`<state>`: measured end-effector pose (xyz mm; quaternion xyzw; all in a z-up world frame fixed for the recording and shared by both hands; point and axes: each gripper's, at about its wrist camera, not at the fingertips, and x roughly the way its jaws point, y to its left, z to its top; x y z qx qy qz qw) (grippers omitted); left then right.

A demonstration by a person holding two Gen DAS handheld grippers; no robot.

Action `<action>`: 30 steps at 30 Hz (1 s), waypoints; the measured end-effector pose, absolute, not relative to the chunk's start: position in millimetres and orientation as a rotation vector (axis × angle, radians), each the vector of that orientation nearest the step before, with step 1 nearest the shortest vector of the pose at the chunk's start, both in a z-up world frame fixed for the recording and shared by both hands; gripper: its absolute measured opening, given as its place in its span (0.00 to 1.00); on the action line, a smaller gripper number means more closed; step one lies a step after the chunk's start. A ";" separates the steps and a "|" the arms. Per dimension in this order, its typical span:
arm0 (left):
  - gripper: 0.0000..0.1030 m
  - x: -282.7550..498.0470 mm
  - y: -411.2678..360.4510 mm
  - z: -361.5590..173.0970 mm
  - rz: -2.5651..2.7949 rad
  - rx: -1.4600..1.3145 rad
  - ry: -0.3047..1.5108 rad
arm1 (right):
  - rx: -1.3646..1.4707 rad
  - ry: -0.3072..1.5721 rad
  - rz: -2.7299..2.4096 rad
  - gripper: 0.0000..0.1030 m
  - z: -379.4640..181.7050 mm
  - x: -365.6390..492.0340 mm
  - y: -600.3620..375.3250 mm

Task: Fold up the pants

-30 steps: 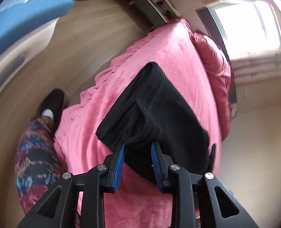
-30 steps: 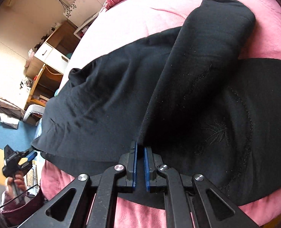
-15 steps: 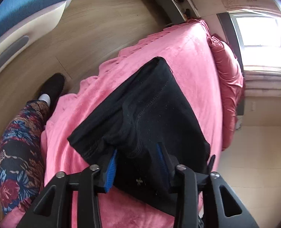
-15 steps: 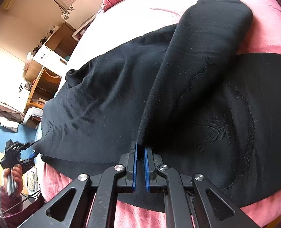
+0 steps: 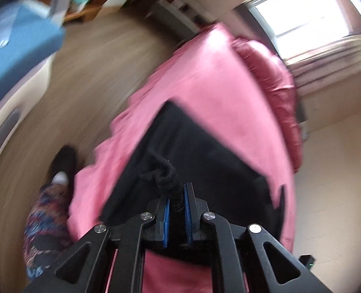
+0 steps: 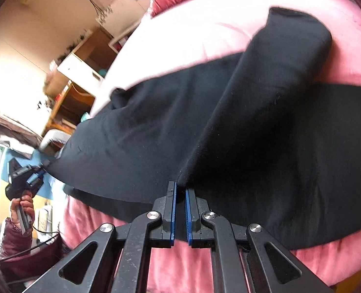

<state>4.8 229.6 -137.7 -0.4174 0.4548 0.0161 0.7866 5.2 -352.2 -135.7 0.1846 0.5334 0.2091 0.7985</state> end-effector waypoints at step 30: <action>0.38 -27.3 216.6 -76.9 0.362 -0.576 0.945 | 0.359 1.113 0.370 0.41 -108.1 2.8 -405.3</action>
